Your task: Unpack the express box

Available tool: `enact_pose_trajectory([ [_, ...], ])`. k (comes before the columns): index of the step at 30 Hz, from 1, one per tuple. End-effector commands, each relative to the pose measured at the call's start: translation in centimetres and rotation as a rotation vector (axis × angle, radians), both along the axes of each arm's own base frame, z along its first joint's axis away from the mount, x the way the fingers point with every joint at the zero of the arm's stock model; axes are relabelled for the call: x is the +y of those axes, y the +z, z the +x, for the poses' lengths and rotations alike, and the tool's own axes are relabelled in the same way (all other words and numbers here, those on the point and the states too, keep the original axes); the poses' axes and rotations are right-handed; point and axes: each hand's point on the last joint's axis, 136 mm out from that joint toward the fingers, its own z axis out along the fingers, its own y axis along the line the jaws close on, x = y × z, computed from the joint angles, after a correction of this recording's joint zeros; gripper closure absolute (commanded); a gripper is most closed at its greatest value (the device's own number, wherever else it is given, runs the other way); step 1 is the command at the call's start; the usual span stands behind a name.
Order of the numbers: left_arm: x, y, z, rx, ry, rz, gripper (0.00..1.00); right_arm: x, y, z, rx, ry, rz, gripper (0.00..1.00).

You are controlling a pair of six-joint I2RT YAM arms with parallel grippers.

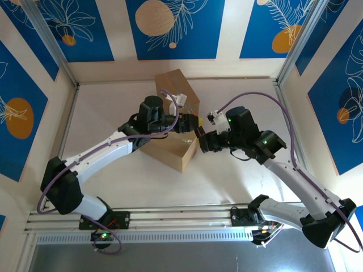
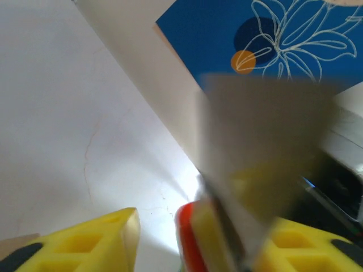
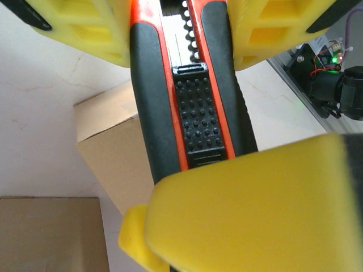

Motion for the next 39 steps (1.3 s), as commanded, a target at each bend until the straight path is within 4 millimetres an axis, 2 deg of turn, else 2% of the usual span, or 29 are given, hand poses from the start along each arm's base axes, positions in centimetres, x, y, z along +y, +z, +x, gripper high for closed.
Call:
enact_pose_trajectory([
  [1,-0.2,0.6,-0.4,-0.013,-0.013,-0.027,0.76,0.8,2.4,0.1,-0.055,0.020,0.049,0.64],
  [3,-0.1,0.5,-0.4,-0.012,-0.009,-0.022,0.97,0.8,2.5,0.2,-0.060,0.017,0.050,0.64],
  [4,-0.1,0.6,-0.4,-0.010,-0.007,-0.021,1.00,0.8,2.5,0.2,-0.062,0.014,0.051,0.64],
  [8,0.1,0.6,-0.5,-0.014,-0.002,-0.021,1.00,0.8,2.8,0.6,-0.075,-0.005,0.069,0.61],
  [9,0.1,0.8,-0.5,-0.018,-0.002,-0.026,1.00,0.8,3.0,0.7,-0.080,-0.010,0.076,0.53],
  [11,0.2,1.5,-0.6,-0.036,-0.010,-0.032,1.00,0.7,3.6,0.9,-0.092,-0.009,0.106,0.18],
  [13,-0.1,3.3,-1.0,-0.077,-0.047,-0.051,1.00,0.5,4.8,0.8,-0.107,0.017,0.175,0.01],
  [15,-0.6,6.0,-1.8,-0.136,-0.114,-0.083,1.00,0.2,7.0,0.4,-0.131,0.086,0.301,0.01],
  [19,-1.0,12.5,-3.7,-0.267,-0.245,-0.175,1.00,-2.0,11.9,-0.4,-0.184,0.248,0.573,0.01],
  [21,-0.9,15.0,-4.5,-0.316,-0.282,-0.217,1.00,-2.7,13.3,-0.6,-0.208,0.295,0.613,0.01],
  [23,-0.8,16.8,-4.7,-0.347,-0.287,-0.248,1.00,-2.4,14.4,-1.3,-0.231,0.353,0.627,0.01],
  [26,-0.8,17.8,-4.5,-0.362,-0.278,-0.275,1.00,-1.5,15.6,-2.7,-0.269,0.425,0.640,0.02],
  [30,-1.3,17.3,-3.9,-0.343,-0.270,-0.289,1.00,-0.3,16.5,-3.8,-0.309,0.463,0.642,0.06],
  [34,-1.4,17.1,-3.8,-0.323,-0.274,-0.305,1.00,0.3,17.4,-3.8,-0.334,0.461,0.648,0.11],
  [39,-1.2,17.3,-4.0,-0.322,-0.269,-0.329,1.00,0.5,18.4,-2.7,-0.348,0.437,0.656,0.25],
])
